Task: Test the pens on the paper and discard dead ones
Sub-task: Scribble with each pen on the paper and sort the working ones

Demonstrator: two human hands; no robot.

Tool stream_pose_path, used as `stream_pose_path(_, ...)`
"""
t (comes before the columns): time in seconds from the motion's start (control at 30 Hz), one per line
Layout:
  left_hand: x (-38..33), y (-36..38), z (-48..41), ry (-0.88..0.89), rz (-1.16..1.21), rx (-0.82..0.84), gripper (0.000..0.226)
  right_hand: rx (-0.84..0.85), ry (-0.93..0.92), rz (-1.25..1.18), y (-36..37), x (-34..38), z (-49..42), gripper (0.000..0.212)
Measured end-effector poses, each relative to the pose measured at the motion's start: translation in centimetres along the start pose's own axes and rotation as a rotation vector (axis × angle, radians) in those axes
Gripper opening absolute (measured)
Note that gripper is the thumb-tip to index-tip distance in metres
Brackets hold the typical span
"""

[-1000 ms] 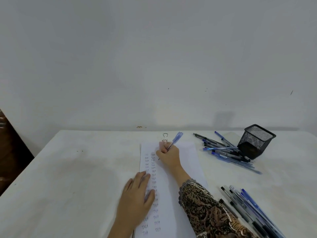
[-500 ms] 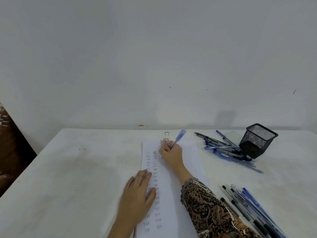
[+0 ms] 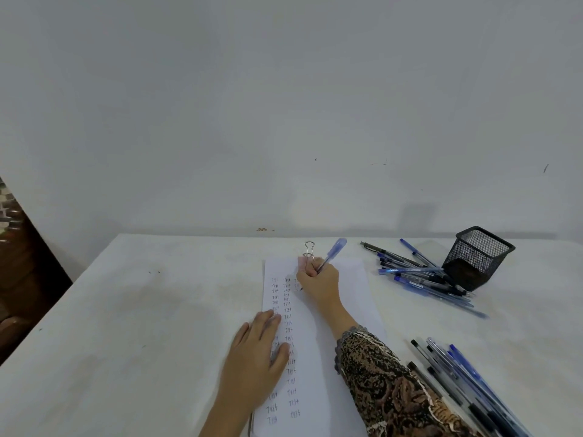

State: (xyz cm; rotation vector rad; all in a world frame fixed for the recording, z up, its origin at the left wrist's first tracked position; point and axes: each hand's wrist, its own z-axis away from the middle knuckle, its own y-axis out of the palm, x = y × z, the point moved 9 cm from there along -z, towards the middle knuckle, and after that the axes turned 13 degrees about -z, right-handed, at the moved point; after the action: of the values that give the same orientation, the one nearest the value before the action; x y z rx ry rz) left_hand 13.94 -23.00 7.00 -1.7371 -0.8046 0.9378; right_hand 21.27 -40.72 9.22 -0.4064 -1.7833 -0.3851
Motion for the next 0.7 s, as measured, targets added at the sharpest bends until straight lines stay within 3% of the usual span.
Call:
stream_pose_path(0.2, -0.2, -0.1, -0.1, 0.027, -0.004, -0.033, 0.082, -0.024, 0.062, -0.087, -0.2, -0.4, 0.1, 0.051)
stream_pose_path(0.33, 0.0, 0.4, -0.1, 0.019, 0.021, -0.008, 0.059, -0.067, 0.382, -0.733, -1.5, -2.1, 0.5, 0.053)
stream_pose_path(0.47, -0.2, 0.2, 0.1, 0.017, -0.008, 0.0, 0.054, -0.038, 0.475, -0.996, -2.2, -2.3, 2.4, 0.053)
stream_pose_path(0.6, -0.4, -0.2, 0.0, 0.029, -0.001, -0.064, 0.076, 0.036, 0.465, -0.964, -2.2, -0.5, 4.5, 0.04)
stream_pose_path(0.7, -0.5, -0.2, 0.0, 0.019, 0.004, -0.075, 0.078, 0.199, 0.335, -0.675, -2.1, 3.1, 5.4, 0.028)
